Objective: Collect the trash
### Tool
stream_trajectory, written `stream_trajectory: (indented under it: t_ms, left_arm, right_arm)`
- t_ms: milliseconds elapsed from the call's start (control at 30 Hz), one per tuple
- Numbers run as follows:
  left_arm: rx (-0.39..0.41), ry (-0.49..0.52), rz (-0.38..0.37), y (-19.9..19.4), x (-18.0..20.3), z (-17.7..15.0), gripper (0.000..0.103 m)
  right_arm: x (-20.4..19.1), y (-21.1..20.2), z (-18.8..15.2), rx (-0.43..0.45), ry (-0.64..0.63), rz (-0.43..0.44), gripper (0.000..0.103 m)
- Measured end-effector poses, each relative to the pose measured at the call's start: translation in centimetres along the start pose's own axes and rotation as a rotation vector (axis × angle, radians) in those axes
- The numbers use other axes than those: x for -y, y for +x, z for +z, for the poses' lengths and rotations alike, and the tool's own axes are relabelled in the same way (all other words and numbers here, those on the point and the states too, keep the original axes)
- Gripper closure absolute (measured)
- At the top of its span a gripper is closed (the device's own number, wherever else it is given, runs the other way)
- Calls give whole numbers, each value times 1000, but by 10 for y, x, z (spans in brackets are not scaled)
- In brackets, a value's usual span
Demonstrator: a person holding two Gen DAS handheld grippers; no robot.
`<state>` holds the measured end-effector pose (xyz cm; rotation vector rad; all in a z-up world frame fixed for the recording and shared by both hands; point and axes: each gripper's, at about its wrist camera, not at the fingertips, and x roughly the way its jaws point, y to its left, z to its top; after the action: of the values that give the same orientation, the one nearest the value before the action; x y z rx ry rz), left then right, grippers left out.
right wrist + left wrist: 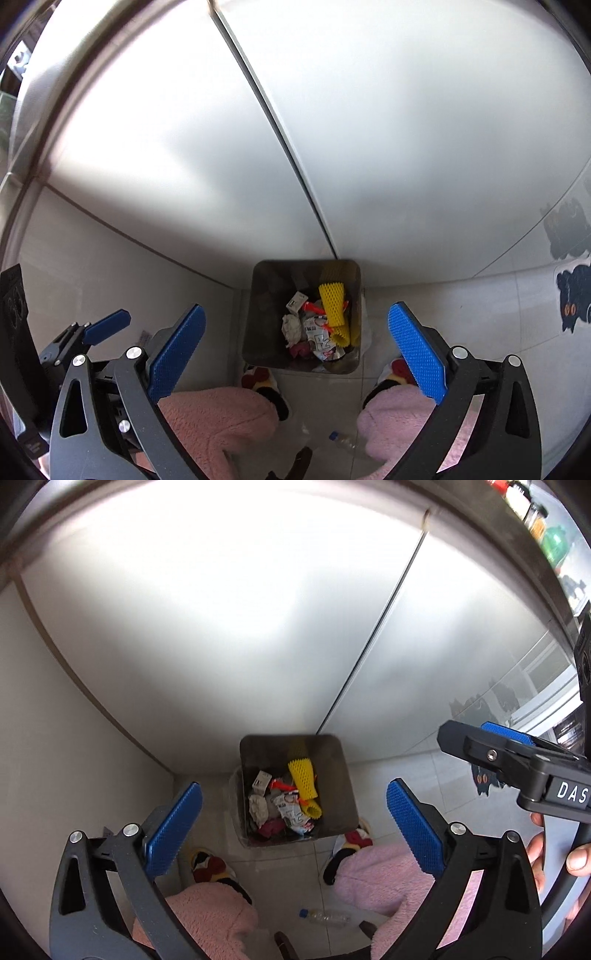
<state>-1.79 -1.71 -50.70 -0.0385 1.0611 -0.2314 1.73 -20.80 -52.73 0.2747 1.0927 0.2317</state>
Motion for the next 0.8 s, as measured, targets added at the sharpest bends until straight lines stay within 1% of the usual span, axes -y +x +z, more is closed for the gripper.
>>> stream_trajectory:
  t_ms: [133,200,267,433,600,700,800]
  left_arm:
    - [138,-5,1,-57,8,13,8]
    - [205,9,17,-88,16,23,8]
    - [263,30,33,-121,23,34,8]
    - [369,33,50,-199,32,66,8]
    - [483,65,117,-276,40,105,8]
    - [550,76,123,-317,43,127,8]
    - [612,96,124,-348,46,143,8]
  right_arm:
    - [-6,-49,3,72,-40,-2,3]
    - [-10,-78,7,109,-61,-14,3]
    - [-15,-109,12,166,-84,-30,3]
    - [-38,-189,21,312,-163,-98,3]
    - [-57,-261,38,456,-187,-94,3]
    - [-71,-302,56,546,-202,-126,3]
    - [-83,-336,73,617,-204,-132,3]
